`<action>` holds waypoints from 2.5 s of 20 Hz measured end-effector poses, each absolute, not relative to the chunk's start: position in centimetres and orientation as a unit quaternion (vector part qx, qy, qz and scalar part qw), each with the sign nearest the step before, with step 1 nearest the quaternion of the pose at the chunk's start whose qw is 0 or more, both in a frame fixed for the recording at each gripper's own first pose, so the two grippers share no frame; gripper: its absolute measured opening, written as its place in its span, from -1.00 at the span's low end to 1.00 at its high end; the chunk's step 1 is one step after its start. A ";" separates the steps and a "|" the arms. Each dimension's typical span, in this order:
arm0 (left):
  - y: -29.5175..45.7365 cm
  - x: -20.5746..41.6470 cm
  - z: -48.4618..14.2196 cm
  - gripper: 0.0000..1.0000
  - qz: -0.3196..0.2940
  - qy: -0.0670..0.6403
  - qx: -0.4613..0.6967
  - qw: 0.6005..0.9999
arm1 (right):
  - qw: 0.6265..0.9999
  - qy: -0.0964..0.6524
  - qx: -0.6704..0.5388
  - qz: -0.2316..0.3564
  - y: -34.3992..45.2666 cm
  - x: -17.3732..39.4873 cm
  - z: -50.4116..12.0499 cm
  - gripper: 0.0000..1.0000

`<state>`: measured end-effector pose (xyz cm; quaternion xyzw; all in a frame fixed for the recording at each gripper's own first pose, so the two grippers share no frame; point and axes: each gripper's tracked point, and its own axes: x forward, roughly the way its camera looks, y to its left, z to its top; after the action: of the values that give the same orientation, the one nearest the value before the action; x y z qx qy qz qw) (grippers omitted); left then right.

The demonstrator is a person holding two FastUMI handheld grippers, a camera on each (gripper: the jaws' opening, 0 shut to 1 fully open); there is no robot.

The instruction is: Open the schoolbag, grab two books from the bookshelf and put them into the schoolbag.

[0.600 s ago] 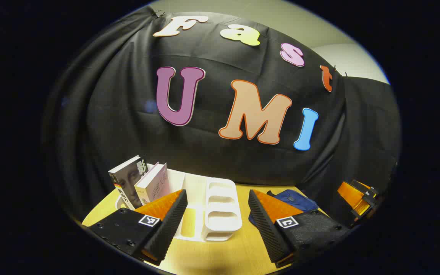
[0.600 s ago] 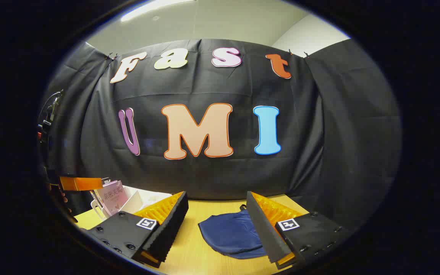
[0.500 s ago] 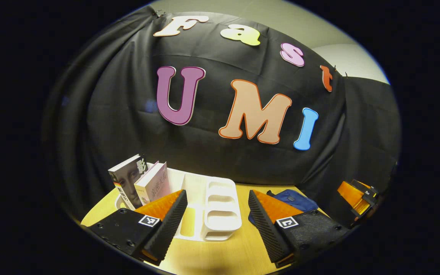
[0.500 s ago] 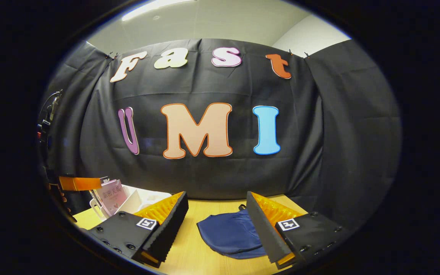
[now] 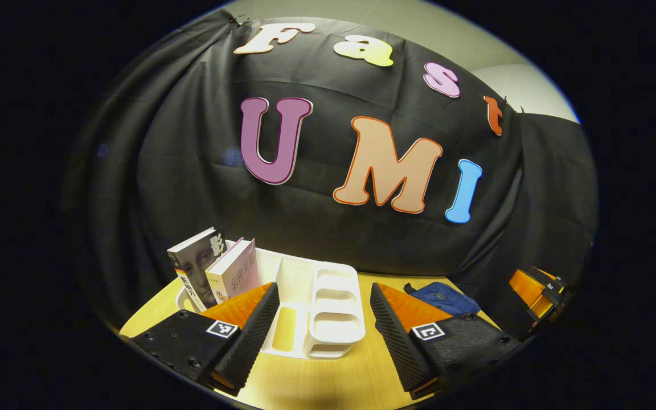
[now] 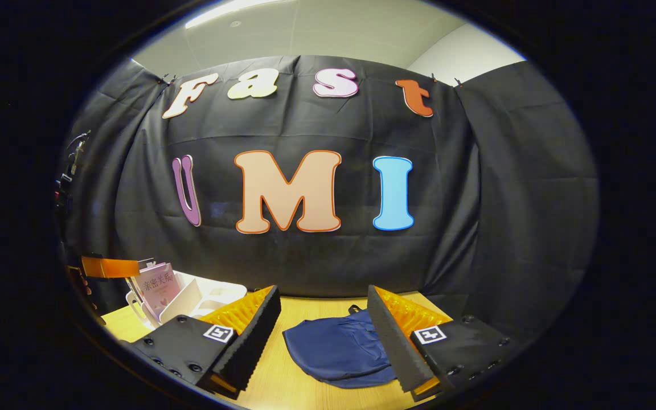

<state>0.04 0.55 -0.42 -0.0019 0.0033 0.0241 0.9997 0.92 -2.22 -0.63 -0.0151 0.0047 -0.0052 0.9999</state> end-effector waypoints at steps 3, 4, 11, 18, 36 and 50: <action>0.3 0.1 -0.6 0.89 0.026 0.006 -0.002 1.000 | 0.999 0.011 -0.032 -0.014 -3.2 1.2 -1.5 0.96; 0.2 0.1 -0.6 0.90 0.027 0.007 -0.001 1.000 | 0.999 0.015 -0.042 -0.019 -3.7 1.3 -1.8 0.87; 0.6 -0.3 -0.8 0.89 0.041 0.011 0.004 0.999 | 0.988 0.047 -0.141 -0.040 -6.3 1.4 -6.3 1.00; 2.5 -1.1 -0.7 0.89 0.073 0.016 0.023 0.997 | 0.953 0.075 -0.281 -0.087 -10.3 2.0 -12.5 0.95; 6.8 -4.0 -2.5 0.88 0.160 0.037 0.010 0.986 | 0.829 0.131 -0.544 -0.013 -11.7 4.6 -26.4 0.83; 7.2 -4.5 -2.8 0.88 0.189 0.046 0.025 0.980 | 0.799 0.135 -0.586 0.017 -11.3 8.0 -28.8 0.95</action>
<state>-4.50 7.18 -2.78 0.0252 0.0461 0.1894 0.9805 7.99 -11.32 -28.76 -0.5859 0.1347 0.0175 0.7989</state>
